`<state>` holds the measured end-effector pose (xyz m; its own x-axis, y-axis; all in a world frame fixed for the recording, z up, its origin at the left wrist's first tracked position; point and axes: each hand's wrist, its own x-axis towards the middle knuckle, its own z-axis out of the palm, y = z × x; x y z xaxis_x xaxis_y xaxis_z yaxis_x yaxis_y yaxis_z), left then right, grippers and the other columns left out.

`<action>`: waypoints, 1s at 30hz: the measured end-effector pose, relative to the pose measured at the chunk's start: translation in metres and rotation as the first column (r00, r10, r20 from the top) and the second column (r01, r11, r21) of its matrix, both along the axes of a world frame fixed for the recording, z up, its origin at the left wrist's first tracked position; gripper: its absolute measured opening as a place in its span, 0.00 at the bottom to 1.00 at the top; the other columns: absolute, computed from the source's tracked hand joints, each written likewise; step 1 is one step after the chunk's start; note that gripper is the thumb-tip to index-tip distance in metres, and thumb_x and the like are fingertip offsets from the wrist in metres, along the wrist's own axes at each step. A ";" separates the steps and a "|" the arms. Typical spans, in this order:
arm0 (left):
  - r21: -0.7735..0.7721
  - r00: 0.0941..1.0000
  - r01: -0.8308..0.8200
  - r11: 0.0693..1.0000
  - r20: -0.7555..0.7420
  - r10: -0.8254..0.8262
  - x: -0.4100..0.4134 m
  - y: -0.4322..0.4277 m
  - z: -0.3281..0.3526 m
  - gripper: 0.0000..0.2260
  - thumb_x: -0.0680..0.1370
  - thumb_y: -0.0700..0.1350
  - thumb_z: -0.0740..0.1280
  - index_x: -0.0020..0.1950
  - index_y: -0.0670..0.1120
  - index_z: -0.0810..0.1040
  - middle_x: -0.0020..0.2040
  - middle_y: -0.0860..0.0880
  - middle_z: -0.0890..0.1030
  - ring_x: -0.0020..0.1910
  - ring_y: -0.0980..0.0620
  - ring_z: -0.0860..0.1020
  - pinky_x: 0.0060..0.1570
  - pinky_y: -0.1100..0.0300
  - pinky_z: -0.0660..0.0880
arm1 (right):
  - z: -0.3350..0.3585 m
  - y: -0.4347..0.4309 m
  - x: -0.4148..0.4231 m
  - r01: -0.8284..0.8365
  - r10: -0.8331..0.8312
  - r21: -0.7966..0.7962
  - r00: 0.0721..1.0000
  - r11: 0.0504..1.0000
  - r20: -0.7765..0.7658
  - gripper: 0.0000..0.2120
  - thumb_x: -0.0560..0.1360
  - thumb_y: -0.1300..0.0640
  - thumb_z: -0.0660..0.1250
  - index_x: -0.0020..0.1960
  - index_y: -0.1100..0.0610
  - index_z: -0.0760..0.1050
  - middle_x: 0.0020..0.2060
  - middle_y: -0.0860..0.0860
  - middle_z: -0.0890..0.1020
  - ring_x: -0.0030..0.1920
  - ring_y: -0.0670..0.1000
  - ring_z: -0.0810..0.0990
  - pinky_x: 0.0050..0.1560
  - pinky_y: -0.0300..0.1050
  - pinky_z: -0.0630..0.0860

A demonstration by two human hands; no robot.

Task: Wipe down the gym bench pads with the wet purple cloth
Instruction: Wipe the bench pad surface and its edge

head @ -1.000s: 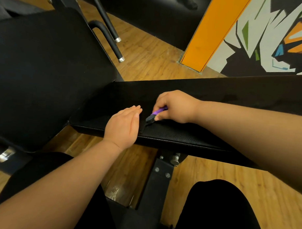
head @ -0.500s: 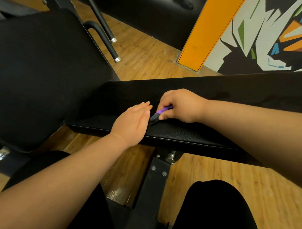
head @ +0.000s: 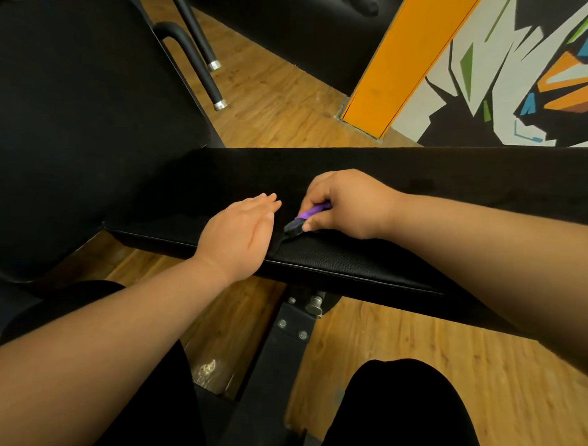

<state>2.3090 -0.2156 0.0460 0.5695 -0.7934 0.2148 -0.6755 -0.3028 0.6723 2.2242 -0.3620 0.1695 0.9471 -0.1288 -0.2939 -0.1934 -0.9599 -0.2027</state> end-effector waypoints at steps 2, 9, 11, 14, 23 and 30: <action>0.002 1.000 0.003 1.000 0.007 -0.003 0.000 0.001 0.000 0.27 0.79 0.52 0.45 0.73 0.46 0.69 0.73 0.50 0.70 0.74 0.55 0.63 0.70 0.65 0.54 | -0.002 0.001 0.006 -0.016 0.016 -0.007 1.000 1.000 -0.010 0.05 0.73 0.54 0.72 0.49 0.51 0.82 0.47 0.45 0.76 0.52 0.48 0.77 0.57 0.46 0.73; 0.005 0.999 0.024 1.000 0.046 -0.024 -0.001 0.002 -0.001 0.28 0.79 0.53 0.43 0.73 0.46 0.69 0.73 0.49 0.70 0.74 0.53 0.64 0.70 0.64 0.54 | 0.031 -0.017 -0.037 0.007 -0.007 0.011 1.000 1.000 -0.017 0.05 0.72 0.55 0.73 0.48 0.50 0.82 0.47 0.43 0.78 0.49 0.41 0.76 0.49 0.28 0.68; 0.020 0.997 0.041 0.999 0.066 -0.042 -0.002 0.003 0.000 0.29 0.79 0.54 0.43 0.73 0.45 0.69 0.73 0.49 0.70 0.74 0.53 0.64 0.70 0.64 0.54 | 0.027 -0.014 -0.038 0.029 -0.029 -0.008 1.000 1.000 0.006 0.05 0.72 0.55 0.73 0.48 0.52 0.83 0.47 0.44 0.78 0.48 0.42 0.76 0.50 0.31 0.69; 0.062 0.998 0.055 0.997 0.036 -0.057 -0.002 0.004 0.003 0.24 0.82 0.53 0.47 0.75 0.47 0.65 0.75 0.50 0.67 0.75 0.55 0.61 0.70 0.65 0.52 | 0.015 -0.004 -0.025 0.058 -0.057 -0.024 0.998 0.998 0.039 0.05 0.73 0.54 0.73 0.48 0.51 0.82 0.46 0.44 0.77 0.49 0.45 0.76 0.54 0.40 0.72; 0.015 0.994 0.080 0.997 -0.071 -0.079 -0.004 -0.001 0.015 0.19 0.85 0.49 0.50 0.75 0.49 0.66 0.75 0.53 0.66 0.75 0.58 0.60 0.69 0.66 0.52 | 0.041 -0.011 -0.054 0.110 -0.111 -0.030 0.993 0.993 -0.030 0.04 0.73 0.54 0.72 0.48 0.49 0.81 0.48 0.44 0.78 0.50 0.45 0.76 0.55 0.42 0.72; -0.063 0.979 0.181 0.981 -0.079 -0.186 -0.024 -0.024 0.031 0.19 0.85 0.49 0.50 0.75 0.50 0.66 0.76 0.54 0.64 0.75 0.59 0.59 0.71 0.65 0.53 | 0.029 -0.003 -0.036 0.102 -0.102 -0.035 0.995 0.994 0.002 0.05 0.73 0.54 0.72 0.49 0.50 0.80 0.48 0.45 0.76 0.52 0.47 0.76 0.59 0.47 0.73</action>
